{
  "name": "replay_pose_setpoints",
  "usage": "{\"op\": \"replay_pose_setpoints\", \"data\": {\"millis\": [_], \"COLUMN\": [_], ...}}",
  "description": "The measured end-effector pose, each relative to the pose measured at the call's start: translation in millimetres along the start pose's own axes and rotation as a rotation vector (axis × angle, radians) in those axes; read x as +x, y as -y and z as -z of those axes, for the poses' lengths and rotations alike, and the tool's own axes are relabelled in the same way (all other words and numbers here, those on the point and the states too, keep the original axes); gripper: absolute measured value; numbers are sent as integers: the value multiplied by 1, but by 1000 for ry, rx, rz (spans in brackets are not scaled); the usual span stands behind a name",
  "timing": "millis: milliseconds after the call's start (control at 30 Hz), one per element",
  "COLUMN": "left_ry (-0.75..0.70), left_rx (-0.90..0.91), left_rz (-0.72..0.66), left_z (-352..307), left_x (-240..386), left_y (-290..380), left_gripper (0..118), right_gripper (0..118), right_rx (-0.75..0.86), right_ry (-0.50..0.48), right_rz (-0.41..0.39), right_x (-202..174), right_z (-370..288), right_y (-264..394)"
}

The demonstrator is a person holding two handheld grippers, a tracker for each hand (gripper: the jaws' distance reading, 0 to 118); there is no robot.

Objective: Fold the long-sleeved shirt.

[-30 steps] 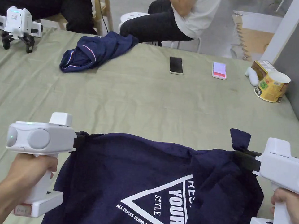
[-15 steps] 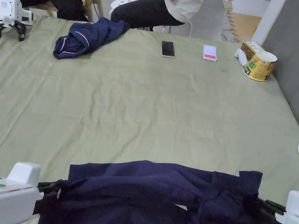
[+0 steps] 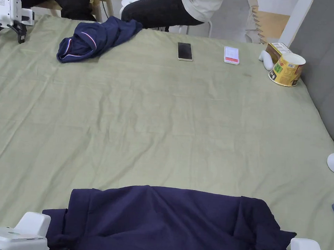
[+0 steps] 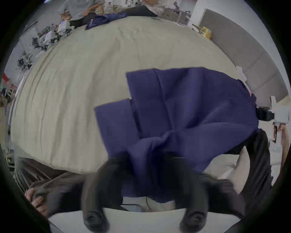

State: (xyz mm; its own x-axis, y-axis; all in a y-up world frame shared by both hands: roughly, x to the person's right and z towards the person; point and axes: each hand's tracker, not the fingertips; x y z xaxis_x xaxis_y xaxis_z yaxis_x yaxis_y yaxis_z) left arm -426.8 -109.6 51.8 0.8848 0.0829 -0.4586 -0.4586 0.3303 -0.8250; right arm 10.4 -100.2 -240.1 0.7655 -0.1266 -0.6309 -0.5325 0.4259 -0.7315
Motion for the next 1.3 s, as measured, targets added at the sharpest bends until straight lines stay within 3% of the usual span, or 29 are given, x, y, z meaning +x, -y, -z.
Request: {"op": "replay_pose_setpoints", "data": {"millis": [33,67,100,133,167,233,367,400,433,467,500,533,567,600,633,733,900,933,967,1000,1033,1067,1133,1233,1300], "left_ry": [-12,10,37,76,80,45,-97,-139,-196,-218,-214,-208,-214,-251,-268,-158,-154,-106,-57,0,33,10,58,304,434], "left_rx": [19,45,91,143,176,290,523,585,645,699,771,826,846,866,882,896,878,847,816,763,673,595,534,291,190], "left_rz": [-16,-37,-73,-115,-143,-191,-142,-134,-120,-107,-94,-86,-94,-107,-114,-103,-107,-124,-130,-126,-115,-114,-141,-359,-429], "left_z": [-5,-11,-23,-35,-46,-64,-84,-86,-83,-83,-84,-84,-85,-85,-84,-92,-103,-104,-107,-105,-99,-91,-81,-57,-33], "left_x": [-4,-7,-9,-12,-12,-6,35,48,59,69,81,89,96,103,106,100,74,63,54,39,24,15,-15,-62,-92], "left_y": [2,1,-1,-6,-8,-22,-56,-65,-74,-81,-88,-95,-101,-107,-109,-111,-107,-105,-103,-101,-100,-99,-88,-77,-65], "left_gripper": [91,108,111,107,107,108,106,102,91,78,57,21,6,4,4,4,4,6,16,36,79,105,108,110,110], "right_gripper": [50,76,102,118,117,118,118,118,117,115,109,85,55,15,0,0,0,0,0,0,0,0,0,0,0], "right_rx": [35,76,118,177,255,397,616,658,712,749,791,835,864,884,888,903,928,933,936,941,948,953,958,956,955], "right_ry": [38,54,64,66,37,68,124,133,147,148,150,169,177,181,188,206,201,192,194,192,182,174,162,166,148], "right_rz": [-6,5,18,32,48,70,-19,-36,-64,-85,-106,-112,-117,-124,-120,-131,-110,-106,-109,-114,-124,-127,-143,-199,-218], "right_x": [0,0,-1,-3,-5,-17,-58,-70,-83,-94,-106,-116,-124,-131,-137,-147,-149,-146,-147,-148,-149,-148,-150,-157,-162], "right_z": [-6,-13,-21,-34,-45,-61,-67,-64,-61,-60,-59,-57,-57,-57,-56,-54,-56,-58,-60,-62,-65,-68,-70,-72,-71], "right_y": [-4,-9,-16,-16,-23,-41,-69,-75,-82,-89,-96,-100,-104,-109,-112,-114,-112,-114,-113,-112,-110,-112,-111,-110,-107]}}
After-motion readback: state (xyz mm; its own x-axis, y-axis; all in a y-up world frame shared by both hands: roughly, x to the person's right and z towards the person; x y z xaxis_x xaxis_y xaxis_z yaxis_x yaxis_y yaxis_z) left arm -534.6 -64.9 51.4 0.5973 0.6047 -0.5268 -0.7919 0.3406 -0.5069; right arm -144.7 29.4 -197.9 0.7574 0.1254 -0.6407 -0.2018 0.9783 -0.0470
